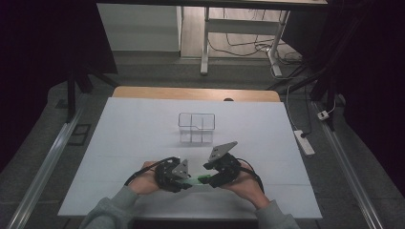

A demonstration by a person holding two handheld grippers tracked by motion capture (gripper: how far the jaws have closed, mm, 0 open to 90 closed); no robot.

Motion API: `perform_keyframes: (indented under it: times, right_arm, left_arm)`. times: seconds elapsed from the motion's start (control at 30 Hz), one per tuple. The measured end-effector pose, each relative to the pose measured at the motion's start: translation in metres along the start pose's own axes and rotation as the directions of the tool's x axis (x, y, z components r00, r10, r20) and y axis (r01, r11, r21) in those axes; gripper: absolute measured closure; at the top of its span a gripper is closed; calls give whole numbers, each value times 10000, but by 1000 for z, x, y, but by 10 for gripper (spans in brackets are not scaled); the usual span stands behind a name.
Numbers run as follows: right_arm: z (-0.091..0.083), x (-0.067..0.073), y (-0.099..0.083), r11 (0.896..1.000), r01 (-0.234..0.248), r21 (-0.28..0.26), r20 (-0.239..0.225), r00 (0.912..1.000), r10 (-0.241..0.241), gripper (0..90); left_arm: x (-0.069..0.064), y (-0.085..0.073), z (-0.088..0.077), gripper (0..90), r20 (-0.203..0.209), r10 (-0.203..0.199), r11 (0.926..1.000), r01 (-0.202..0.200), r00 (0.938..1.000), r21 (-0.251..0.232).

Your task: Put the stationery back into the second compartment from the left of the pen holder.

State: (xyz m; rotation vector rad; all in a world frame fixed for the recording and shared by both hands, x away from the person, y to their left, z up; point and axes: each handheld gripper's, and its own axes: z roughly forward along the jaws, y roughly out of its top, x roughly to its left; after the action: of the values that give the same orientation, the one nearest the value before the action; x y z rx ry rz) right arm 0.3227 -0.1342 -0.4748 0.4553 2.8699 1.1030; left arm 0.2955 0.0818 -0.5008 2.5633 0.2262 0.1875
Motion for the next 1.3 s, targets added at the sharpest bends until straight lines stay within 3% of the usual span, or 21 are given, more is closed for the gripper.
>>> perform_keyframes:
  times: [0.17, 0.3, 0.5, 0.6, 0.73, 0.83, 0.97, 1.13, 1.3]
  right_arm:
    - [-8, -5, -5, 9956, -510, -780, 377, 9978, 541, 351]
    - [-11, -8, -10, 9911, -764, -1092, 644, 9944, 838, 325]
    - [-15, -12, -14, 9833, -1092, -1457, 856, 9888, 1225, 317]
    - [-16, -13, -15, 9809, -1138, -1580, 977, 9867, 1302, 316]
    - [-17, -14, -15, 9755, -1271, -1794, 1015, 9839, 1468, 311]
    - [-17, -15, -15, 9718, -1352, -1931, 1042, 9820, 1573, 311]
    - [-15, -13, -14, 9695, -1412, -2005, 912, 9826, 1619, 309]
    - [-13, -12, -13, 9691, -1427, -2011, 882, 9827, 1630, 307]
    - [-11, -13, -13, 9582, -1766, -2249, 626, 9788, 1951, 341]
  left_arm:
    - [7, -6, -5, 654, -350, -654, 9973, 642, 9972, -354]
    - [13, -11, -10, 654, -675, -1200, 9907, 1150, 9905, -725]
    - [18, -16, -14, 653, -909, -1844, 9760, 1714, 9786, -1345]
    - [19, -18, -16, 653, -1081, -2210, 9627, 1991, 9693, -1833]
    - [19, -19, -18, 653, -1272, -2533, 9481, 2200, 9590, -2294]
    - [18, -19, -19, 652, -1370, -2609, 9411, 2201, 9556, -2568]
    - [15, -16, -18, 652, -1439, -2571, 9380, 2109, 9556, -2750]
    - [13, -14, -13, 652, -1459, -2424, 9429, 1976, 9591, -2680]
    - [8, -11, -7, 651, -1528, -2331, 9424, 1844, 9604, -2789]
